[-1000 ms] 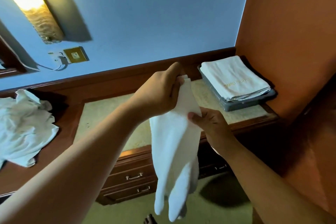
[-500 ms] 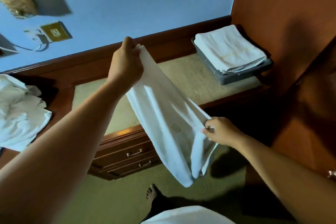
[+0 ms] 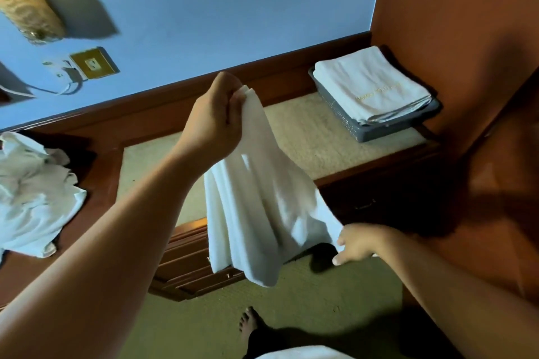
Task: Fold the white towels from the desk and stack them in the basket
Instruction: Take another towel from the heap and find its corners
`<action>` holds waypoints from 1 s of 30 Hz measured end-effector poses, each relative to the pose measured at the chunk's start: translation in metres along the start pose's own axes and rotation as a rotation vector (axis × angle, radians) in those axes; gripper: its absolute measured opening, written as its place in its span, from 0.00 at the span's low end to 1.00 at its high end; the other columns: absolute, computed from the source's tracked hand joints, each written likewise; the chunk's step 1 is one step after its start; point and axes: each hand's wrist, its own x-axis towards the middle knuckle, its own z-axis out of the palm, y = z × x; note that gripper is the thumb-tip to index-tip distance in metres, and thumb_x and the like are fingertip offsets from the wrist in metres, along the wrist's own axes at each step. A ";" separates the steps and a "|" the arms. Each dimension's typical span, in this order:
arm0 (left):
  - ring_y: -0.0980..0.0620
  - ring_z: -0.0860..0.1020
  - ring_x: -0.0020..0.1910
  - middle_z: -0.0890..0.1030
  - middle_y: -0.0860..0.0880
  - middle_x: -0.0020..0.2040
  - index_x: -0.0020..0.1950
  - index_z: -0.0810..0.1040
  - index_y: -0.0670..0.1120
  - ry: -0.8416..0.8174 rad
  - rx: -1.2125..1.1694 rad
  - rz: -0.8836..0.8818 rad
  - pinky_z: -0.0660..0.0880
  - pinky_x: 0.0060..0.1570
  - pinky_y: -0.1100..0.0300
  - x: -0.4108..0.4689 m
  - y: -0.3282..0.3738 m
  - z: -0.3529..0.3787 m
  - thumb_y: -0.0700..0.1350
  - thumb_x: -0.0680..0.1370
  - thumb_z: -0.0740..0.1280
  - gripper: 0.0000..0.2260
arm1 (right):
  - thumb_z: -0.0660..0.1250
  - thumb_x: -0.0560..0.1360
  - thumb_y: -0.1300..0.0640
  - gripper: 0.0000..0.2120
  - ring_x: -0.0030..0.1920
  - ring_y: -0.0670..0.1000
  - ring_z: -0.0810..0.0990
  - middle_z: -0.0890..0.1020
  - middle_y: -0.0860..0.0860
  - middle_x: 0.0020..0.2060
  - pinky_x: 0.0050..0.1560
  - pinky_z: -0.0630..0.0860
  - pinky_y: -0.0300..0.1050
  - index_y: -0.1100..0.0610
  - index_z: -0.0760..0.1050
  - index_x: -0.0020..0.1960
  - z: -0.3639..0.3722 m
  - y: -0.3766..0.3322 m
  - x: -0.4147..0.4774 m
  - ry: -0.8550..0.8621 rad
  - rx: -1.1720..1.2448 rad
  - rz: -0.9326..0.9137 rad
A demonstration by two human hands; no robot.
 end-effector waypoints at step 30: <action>0.43 0.80 0.47 0.79 0.45 0.46 0.52 0.77 0.48 -0.028 -0.023 -0.598 0.80 0.45 0.49 -0.003 -0.043 -0.051 0.56 0.82 0.65 0.11 | 0.63 0.80 0.43 0.21 0.48 0.61 0.80 0.79 0.54 0.44 0.48 0.73 0.47 0.56 0.78 0.36 -0.012 0.084 -0.002 0.706 0.258 0.196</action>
